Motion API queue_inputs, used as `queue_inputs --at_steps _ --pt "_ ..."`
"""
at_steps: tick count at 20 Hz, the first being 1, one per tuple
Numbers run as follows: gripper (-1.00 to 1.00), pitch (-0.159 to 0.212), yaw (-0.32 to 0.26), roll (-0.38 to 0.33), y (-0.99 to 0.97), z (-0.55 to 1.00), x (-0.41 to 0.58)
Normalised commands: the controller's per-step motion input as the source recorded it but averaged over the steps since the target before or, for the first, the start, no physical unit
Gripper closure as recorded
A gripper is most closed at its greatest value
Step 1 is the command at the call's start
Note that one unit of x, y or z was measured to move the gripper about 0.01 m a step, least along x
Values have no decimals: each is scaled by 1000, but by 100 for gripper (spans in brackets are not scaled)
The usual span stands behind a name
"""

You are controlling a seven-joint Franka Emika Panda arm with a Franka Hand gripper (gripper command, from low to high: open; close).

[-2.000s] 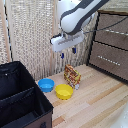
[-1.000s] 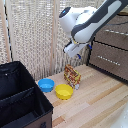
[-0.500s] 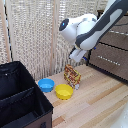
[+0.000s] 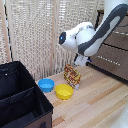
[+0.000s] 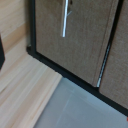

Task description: Move your gripper towards the bottom drawer handle. Grasp the handle gently with your gripper. Apply gentle outward force to slide the bottom drawer open.

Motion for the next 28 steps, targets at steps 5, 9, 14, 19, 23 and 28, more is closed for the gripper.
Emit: queue_inputs --at_steps 5,9,14,19,23,28 --pt "-100 3 99 -339 -382 -33 -36" --pt "-100 0 70 -375 -384 -81 -69" --pt "-100 -44 95 -334 -373 -135 17" --pt "-100 -142 165 -100 -295 147 191" --pt "-100 -86 255 -18 -244 51 134" --pt "-100 -32 231 1 -365 -119 18"
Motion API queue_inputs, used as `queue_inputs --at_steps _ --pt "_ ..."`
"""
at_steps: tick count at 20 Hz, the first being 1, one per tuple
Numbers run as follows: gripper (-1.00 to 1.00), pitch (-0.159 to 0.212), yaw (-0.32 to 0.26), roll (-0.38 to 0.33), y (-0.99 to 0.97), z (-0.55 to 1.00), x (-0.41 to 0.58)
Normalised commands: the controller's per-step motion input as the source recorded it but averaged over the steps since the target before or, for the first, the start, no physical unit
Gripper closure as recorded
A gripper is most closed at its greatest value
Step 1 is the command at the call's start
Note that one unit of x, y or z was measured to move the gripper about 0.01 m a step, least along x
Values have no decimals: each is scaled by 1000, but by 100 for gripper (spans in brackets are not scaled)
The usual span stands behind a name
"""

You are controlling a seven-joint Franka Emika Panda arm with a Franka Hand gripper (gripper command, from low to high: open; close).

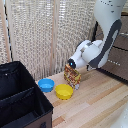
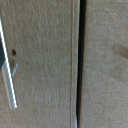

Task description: Move your gripper towards the bottom drawer handle. Grasp the handle gently with your gripper. Apply gentle outward force to slide the bottom drawer open.

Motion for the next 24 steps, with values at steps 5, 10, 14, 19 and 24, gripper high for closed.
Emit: queue_inputs --at_steps 5,10,14,19,24 --pt "-100 0 161 9 -505 -271 0" --pt "-100 0 96 -31 -529 -247 0" --pt "-100 -11 104 -57 -323 -272 69" --pt "-100 29 21 -35 -241 -151 339" --pt "100 11 -35 23 -192 -27 171"
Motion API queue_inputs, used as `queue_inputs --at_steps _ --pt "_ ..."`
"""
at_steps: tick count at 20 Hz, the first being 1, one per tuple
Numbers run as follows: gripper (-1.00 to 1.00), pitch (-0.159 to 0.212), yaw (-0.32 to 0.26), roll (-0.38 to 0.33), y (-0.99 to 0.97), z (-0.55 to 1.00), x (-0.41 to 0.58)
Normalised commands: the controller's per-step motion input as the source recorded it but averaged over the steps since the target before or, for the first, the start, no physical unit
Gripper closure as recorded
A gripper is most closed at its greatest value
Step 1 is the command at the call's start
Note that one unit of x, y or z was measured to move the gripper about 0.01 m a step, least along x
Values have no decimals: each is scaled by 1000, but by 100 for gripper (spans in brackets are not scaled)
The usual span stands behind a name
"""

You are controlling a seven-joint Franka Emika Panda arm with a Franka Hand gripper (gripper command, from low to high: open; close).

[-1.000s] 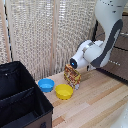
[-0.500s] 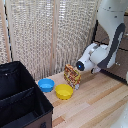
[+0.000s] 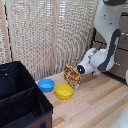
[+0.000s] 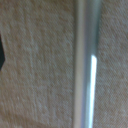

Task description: Move your gripper towards the bottom drawer handle. Grasp the handle gently with your gripper. Apply gentle outward force to slide the bottom drawer open.

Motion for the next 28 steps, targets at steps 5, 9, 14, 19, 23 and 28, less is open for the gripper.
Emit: queue_inputs --at_steps 5,9,14,19,23,28 --pt "100 54 -46 82 -103 0 155" --pt "100 7 2 33 42 -41 1" --pt "100 0 4 10 254 -75 81" --pt "100 12 -35 97 472 -9 359" --pt "100 51 -55 145 531 0 440" --pt "100 132 -42 248 665 63 436"
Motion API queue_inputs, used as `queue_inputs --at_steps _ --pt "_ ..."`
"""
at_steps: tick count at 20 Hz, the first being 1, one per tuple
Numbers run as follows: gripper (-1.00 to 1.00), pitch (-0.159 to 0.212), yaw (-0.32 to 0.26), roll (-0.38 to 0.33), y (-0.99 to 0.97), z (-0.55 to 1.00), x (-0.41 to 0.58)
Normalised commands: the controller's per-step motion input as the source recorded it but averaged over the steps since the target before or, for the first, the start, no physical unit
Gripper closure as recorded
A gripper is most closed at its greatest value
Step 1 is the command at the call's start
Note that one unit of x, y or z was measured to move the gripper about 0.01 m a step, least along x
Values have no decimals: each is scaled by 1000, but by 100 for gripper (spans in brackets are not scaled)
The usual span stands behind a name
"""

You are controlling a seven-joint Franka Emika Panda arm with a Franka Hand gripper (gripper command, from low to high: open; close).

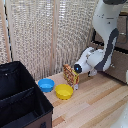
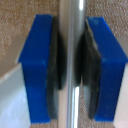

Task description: Move your gripper towards the bottom drawer handle. Grasp the handle gently with your gripper. Apply gentle outward force to slide the bottom drawer open.

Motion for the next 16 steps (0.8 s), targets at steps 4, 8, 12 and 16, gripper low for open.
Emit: queue_inputs --at_steps 4,8,12,16 --pt "100 144 -40 259 666 70 393" --pt "100 108 -28 208 757 -2 248" --pt "100 90 -4 114 886 -236 169" --pt "100 52 0 28 990 -414 109"
